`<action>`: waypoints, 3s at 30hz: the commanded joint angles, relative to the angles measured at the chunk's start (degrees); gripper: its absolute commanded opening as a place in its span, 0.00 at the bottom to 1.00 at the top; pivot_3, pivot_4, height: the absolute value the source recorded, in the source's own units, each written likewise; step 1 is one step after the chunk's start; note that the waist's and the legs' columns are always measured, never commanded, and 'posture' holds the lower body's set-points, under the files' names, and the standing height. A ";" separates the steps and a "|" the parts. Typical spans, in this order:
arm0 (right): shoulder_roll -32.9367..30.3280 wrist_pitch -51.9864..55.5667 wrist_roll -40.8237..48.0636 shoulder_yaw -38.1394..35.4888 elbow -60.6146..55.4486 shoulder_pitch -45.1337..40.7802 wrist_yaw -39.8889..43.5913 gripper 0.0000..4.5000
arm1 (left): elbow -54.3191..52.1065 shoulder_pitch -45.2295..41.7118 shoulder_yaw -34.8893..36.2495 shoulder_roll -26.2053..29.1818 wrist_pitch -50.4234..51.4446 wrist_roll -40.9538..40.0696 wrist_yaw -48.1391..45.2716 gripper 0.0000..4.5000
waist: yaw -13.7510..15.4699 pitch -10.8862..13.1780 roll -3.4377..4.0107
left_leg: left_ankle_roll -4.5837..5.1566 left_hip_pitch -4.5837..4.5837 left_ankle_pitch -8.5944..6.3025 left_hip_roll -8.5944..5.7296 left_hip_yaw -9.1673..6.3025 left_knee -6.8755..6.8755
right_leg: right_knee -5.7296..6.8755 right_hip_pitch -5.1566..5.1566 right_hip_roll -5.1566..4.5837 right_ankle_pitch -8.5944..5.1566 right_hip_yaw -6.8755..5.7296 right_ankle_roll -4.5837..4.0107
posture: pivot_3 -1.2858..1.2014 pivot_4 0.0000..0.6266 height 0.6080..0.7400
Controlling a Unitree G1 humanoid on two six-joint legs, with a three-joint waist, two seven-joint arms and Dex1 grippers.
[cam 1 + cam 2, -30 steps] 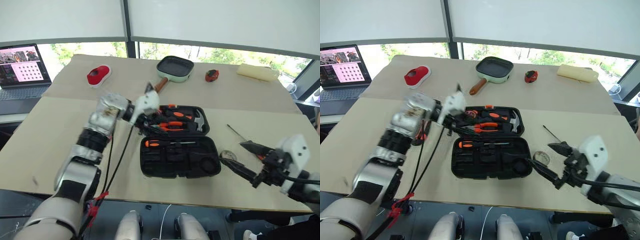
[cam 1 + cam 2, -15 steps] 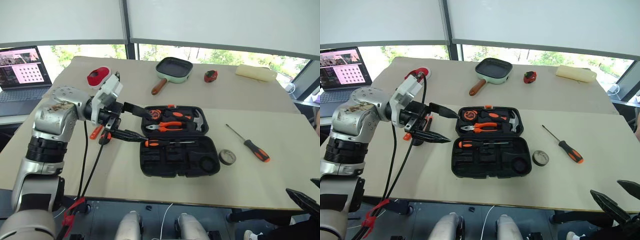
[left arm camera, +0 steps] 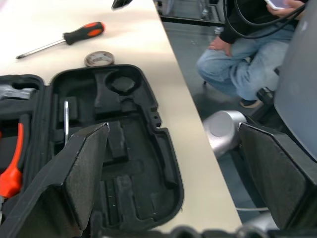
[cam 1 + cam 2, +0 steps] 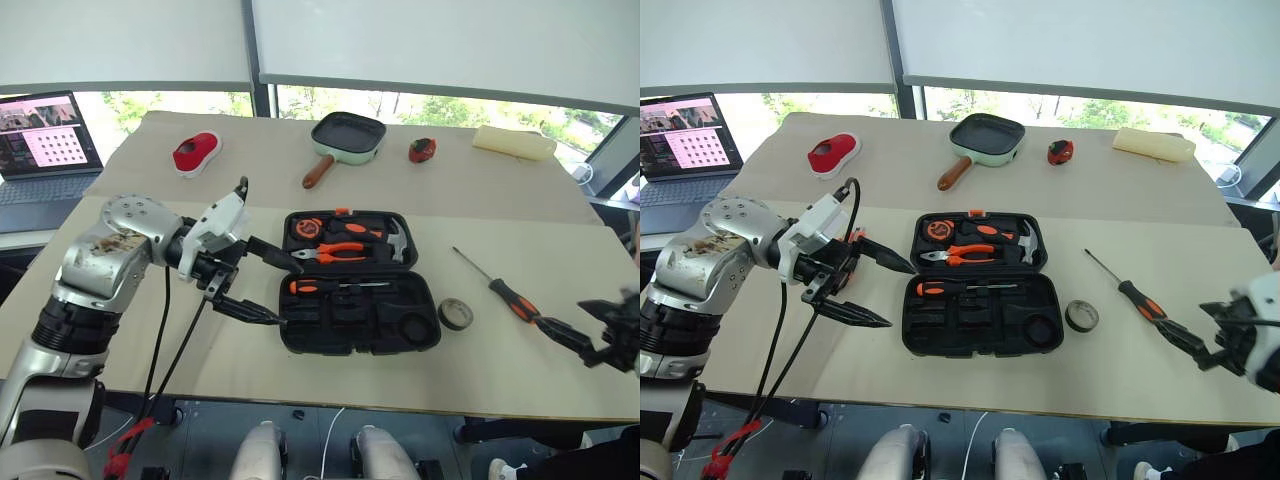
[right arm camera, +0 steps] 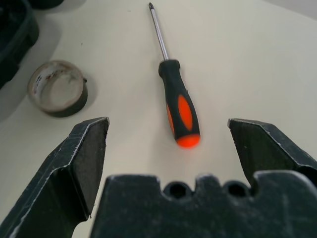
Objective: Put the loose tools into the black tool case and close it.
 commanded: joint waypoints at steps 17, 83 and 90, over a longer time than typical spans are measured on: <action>2.91 -7.23 -7.44 8.29 20.03 -14.21 2.45 0.24 | -2.89 0.81 2.53 0.91 1.13 -0.65 5.88 1.00 | 0.00 0.05 0.07 | 0.01 0.01 0.00 -0.07 -0.04 -0.02 | 0.03 0.00 -0.02 0.00 0.01 0.05 | 0.52 0.24 1.00; 15.01 -25.10 -23.37 43.99 15.35 -42.53 34.25 0.01 | -5.64 6.48 3.79 6.12 -1.05 1.45 6.54 1.00 | 0.30 0.57 0.09 | -0.08 -0.50 0.05 0.05 0.12 0.16 | 0.96 -1.03 0.05 -0.04 0.03 -0.12 | 0.52 0.24 1.00; 15.36 -30.83 -30.72 49.11 18.39 -41.80 32.76 0.01 | -5.57 6.39 3.73 5.91 -1.16 1.73 6.58 1.00 | -0.05 0.53 0.03 | -0.10 -0.40 0.07 0.06 0.11 0.17 | 0.99 -0.93 0.07 -0.04 0.02 -0.12 | 0.52 0.24 1.00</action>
